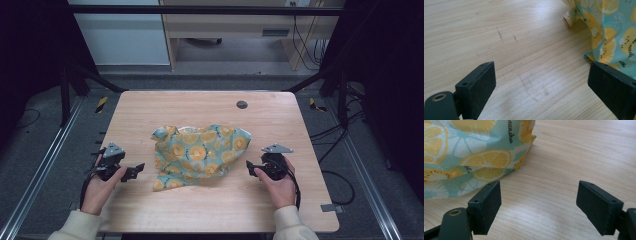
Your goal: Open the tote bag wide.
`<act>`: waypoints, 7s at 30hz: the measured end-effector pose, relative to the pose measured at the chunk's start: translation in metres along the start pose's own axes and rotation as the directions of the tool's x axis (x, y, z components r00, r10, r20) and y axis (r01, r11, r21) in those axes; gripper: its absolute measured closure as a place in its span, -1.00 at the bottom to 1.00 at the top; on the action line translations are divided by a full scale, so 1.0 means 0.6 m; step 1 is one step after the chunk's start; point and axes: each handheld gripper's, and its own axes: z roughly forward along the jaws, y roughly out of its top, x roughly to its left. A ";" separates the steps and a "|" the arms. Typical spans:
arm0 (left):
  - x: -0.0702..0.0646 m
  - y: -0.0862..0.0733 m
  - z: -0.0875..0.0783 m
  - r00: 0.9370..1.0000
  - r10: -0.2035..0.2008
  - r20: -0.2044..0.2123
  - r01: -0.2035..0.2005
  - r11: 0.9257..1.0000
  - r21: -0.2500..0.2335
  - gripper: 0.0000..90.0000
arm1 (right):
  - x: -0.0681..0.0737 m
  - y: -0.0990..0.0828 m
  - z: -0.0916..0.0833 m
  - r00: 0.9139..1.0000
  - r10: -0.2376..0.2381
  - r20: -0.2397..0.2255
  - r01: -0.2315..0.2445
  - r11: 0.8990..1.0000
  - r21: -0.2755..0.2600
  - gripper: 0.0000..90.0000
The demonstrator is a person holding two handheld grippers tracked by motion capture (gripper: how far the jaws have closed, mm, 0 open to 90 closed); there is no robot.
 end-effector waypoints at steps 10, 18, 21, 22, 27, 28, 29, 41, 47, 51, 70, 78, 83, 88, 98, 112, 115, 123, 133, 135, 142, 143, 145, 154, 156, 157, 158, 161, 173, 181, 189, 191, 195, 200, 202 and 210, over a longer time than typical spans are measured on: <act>-0.010 -0.001 0.003 0.999 0.048 -0.013 -0.047 0.999 0.027 -0.83 | 0.021 0.025 -0.018 0.998 -0.059 -0.007 0.059 0.997 -0.050 -0.30; -0.007 0.001 0.000 0.998 0.056 -0.029 -0.055 0.998 0.016 -0.83 | 0.039 0.104 -0.053 0.991 -0.124 -0.054 0.119 0.988 -0.099 -0.19; -0.009 0.001 0.001 0.998 0.058 -0.028 -0.057 0.998 0.022 -0.83 | 0.049 0.141 -0.057 0.985 -0.162 -0.064 0.154 0.981 -0.116 -0.22; -0.010 0.001 0.001 0.998 0.060 -0.028 -0.059 0.998 0.023 -0.83 | 0.052 0.152 -0.056 0.982 -0.176 -0.073 0.167 0.979 -0.115 -0.23; -0.011 0.002 0.003 0.997 0.069 -0.026 -0.068 0.997 0.024 -0.83 | 0.067 0.188 -0.031 0.970 -0.203 -0.133 0.193 0.978 -0.083 -0.33; -0.012 0.001 0.003 0.998 0.065 -0.024 -0.065 0.998 0.026 -0.83 | 0.069 0.192 -0.023 0.968 -0.207 -0.140 0.198 0.978 -0.070 -0.34; -0.011 0.001 0.003 0.997 0.068 -0.025 -0.068 0.997 0.028 -0.83 | 0.072 0.195 -0.014 0.965 -0.217 -0.145 0.212 0.976 -0.052 -0.36; -0.009 0.003 0.003 0.997 0.070 -0.035 -0.069 0.997 0.033 -0.82 | 0.101 0.212 -0.005 0.945 -0.259 -0.198 0.252 0.966 -0.062 1.00; -0.010 0.003 0.004 0.997 0.071 -0.039 -0.069 0.997 0.040 -0.81 | 0.125 0.214 -0.055 0.918 -0.316 -0.239 0.283 0.945 -0.161 1.00; -0.010 0.005 0.002 0.996 0.074 -0.047 -0.072 0.996 0.049 -0.78 | 0.144 0.194 -0.085 0.899 -0.343 -0.274 0.298 0.935 -0.192 1.00; -0.029 0.092 -0.057 0.994 0.109 -0.008 -0.110 0.991 -0.075 -0.35 | 0.189 0.089 -0.127 0.836 -0.420 -0.352 0.370 0.907 -0.202 1.00; -0.056 0.150 -0.038 0.983 0.177 0.057 -0.176 0.984 -0.025 -0.40 | 0.191 0.083 -0.120 0.836 -0.416 -0.357 0.371 0.909 -0.190 1.00; -0.082 0.181 -0.008 0.970 0.232 0.072 -0.234 0.972 0.017 -0.45 | 0.192 0.080 -0.117 0.836 -0.414 -0.361 0.371 0.910 -0.183 1.00; -0.090 0.197 0.035 0.959 0.270 0.084 -0.277 0.958 0.078 -0.52 | 0.191 0.079 -0.116 0.835 -0.411 -0.366 0.368 0.911 -0.184 1.00; -0.100 0.205 0.094 0.948 0.294 0.117 -0.311 0.935 0.170 -0.55 | 0.185 0.071 -0.108 0.836 -0.397 -0.379 0.356 0.918 -0.176 1.00; -0.101 0.204 0.067 0.947 0.315 0.058 -0.320 0.941 0.112 0.63 | 0.177 0.069 -0.108 0.845 -0.383 -0.374 0.345 0.924 -0.165 1.00; -0.104 0.206 0.047 0.948 0.313 0.067 -0.317 0.946 0.073 0.77 | 0.175 0.068 -0.108 0.848 -0.380 -0.369 0.344 0.925 -0.162 1.00; -0.131 0.193 -0.004 0.937 0.325 0.128 -0.326 0.945 -0.013 0.90 | 0.171 0.062 -0.113 0.856 -0.378 -0.352 0.346 0.926 -0.152 1.00; -0.167 0.155 -0.067 0.910 0.345 0.231 -0.333 0.939 -0.092 0.92 | 0.154 0.031 -0.108 0.879 -0.346 -0.328 0.329 0.938 -0.108 1.00; -0.175 0.144 -0.070 0.902 0.350 0.254 -0.336 0.937 -0.095 0.92 | 0.150 0.022 -0.105 0.884 -0.332 -0.328 0.319 0.943 -0.096 0.99; -0.199 0.117 -0.073 0.880 0.367 0.302 -0.356 0.930 -0.093 0.93 | 0.141 0.000 -0.097 0.893 -0.306 -0.330 0.302 0.951 -0.065 0.93; -0.201 0.114 -0.072 0.877 0.371 0.305 -0.361 0.928 -0.090 0.93 | 0.140 -0.001 -0.097 0.892 -0.308 -0.332 0.305 0.950 -0.061 0.89; -0.205 0.108 -0.069 0.876 0.371 0.310 -0.363 0.928 -0.085 0.93 | 0.140 -0.002 -0.096 0.898 -0.297 -0.325 0.296 0.954 -0.054 0.76; -0.206 0.096 -0.061 0.870 0.365 0.331 -0.365 0.929 -0.063 0.93 | 0.137 0.027 -0.115 0.903 -0.295 -0.311 0.282 0.955 -0.086 0.38; -0.207 0.092 -0.060 0.870 0.362 0.334 -0.363 0.930 -0.060 0.93 | 0.133 0.035 -0.117 0.906 -0.297 -0.303 0.281 0.955 -0.096 0.36; -0.206 0.090 -0.058 0.870 0.360 0.337 -0.363 0.930 -0.059 0.93 | 0.131 0.040 -0.116 0.908 -0.298 -0.294 0.283 0.955 -0.094 0.34; -0.206 0.087 -0.057 0.871 0.358 0.337 -0.361 0.931 -0.056 0.93 | 0.129 0.045 -0.114 0.912 -0.299 -0.282 0.284 0.954 -0.093 0.32; -0.205 0.082 -0.054 0.871 0.352 0.342 -0.358 0.933 -0.049 0.93 | 0.125 0.057 -0.105 0.916 -0.303 -0.263 0.289 0.953 -0.090 0.26; -0.198 0.075 -0.052 0.875 0.339 0.344 -0.345 0.937 -0.048 0.93 | 0.105 0.078 -0.035 0.930 -0.262 -0.257 0.262 0.964 -0.036 -0.04; -0.198 0.069 -0.050 0.874 0.331 0.356 -0.334 0.941 -0.056 0.94 | 0.122 0.077 -0.020 0.906 -0.287 -0.312 0.301 0.954 -0.004 0.78; -0.197 0.059 -0.052 0.874 0.324 0.362 -0.324 0.944 -0.062 0.95 | 0.135 0.068 -0.059 0.891 -0.323 -0.318 0.331 0.943 -0.030 1.00; -0.198 0.056 -0.054 0.873 0.324 0.365 -0.324 0.944 -0.063 0.95 | 0.134 0.063 -0.068 0.889 -0.328 -0.320 0.335 0.942 -0.035 1.00; -0.201 0.045 -0.053 0.870 0.324 0.372 -0.329 0.943 -0.050 0.95 | 0.132 0.053 -0.081 0.886 -0.329 -0.327 0.334 0.942 -0.042 1.00; -0.201 0.033 -0.052 0.869 0.323 0.376 -0.334 0.942 -0.035 0.94 | 0.133 0.040 -0.093 0.882 -0.331 -0.335 0.335 0.941 -0.049 1.00; -0.200 0.029 -0.051 0.868 0.321 0.380 -0.336 0.941 -0.026 0.94 | 0.133 0.033 -0.095 0.882 -0.330 -0.337 0.336 0.941 -0.043 1.00; -0.202 0.015 -0.038 0.862 0.340 0.377 -0.373 0.928 0.016 0.94 | 0.128 0.006 -0.088 0.882 -0.320 -0.345 0.338 0.941 -0.009 1.00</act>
